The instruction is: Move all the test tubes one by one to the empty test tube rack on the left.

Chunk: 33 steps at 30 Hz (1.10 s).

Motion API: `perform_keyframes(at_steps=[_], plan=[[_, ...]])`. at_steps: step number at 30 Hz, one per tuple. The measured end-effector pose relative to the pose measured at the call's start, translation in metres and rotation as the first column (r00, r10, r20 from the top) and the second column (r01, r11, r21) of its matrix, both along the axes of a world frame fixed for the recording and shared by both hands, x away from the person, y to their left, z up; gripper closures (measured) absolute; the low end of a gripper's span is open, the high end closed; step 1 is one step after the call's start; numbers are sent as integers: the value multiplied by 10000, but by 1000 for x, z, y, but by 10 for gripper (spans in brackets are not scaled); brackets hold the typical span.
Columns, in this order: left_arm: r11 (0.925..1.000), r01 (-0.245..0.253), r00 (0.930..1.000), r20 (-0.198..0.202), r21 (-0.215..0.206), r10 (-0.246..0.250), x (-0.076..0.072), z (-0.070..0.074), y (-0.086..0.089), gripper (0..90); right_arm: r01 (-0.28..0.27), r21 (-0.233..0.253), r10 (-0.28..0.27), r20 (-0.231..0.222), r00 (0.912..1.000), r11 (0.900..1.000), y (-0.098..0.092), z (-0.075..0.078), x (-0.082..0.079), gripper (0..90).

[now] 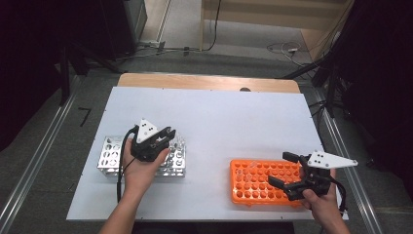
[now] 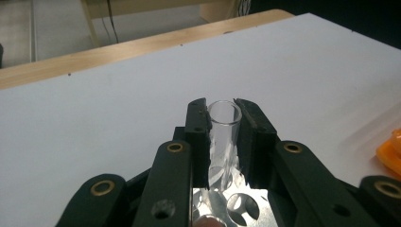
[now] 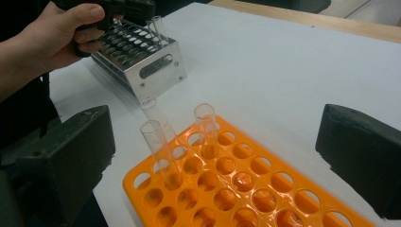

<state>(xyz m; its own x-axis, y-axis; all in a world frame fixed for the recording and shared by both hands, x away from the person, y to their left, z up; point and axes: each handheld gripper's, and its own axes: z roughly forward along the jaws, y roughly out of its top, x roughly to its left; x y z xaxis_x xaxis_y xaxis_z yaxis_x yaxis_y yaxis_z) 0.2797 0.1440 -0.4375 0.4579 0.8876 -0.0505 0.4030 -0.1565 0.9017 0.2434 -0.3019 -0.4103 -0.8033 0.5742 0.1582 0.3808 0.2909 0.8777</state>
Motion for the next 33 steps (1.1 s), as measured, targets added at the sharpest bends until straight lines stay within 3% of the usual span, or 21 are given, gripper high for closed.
perform_keyframes(at_steps=[10, 18, 21, 23, 28, 33], plan=[[9999, 91, 9955, -944, 65, -84, 5, -1, 0, 753, 96, 82, -96, 50, 9999, 9999, 1, 0, 0, 0], [9999, 76, 9932, -1159, -92, -86, 5, -1, 2, 713, 85, 102, -85, 56, 9999, 9999, 2, 0, -1, 0], [9994, 116, 9935, -1131, -324, -152, 3, 0, 5, 668, 100, 116, -101, 50, 9999, 9999, 3, -1, 0, 9], [9986, 187, 9943, -1035, -488, -237, 1, 0, 7, 592, 89, 115, -90, 43, 10000, 9999, 4, -2, 0, 21], [9956, 361, 9980, -486, -865, -405, -9, 5, 11, 467, 86, 106, -85, -116, 9999, 9999, 8, -5, 3, 59], [9894, 776, 9967, -137, -1228, -799, -21, 12, 10, 313, 88, -106, -91, -308, 9995, 9999, 15, -11, 7, 126]])
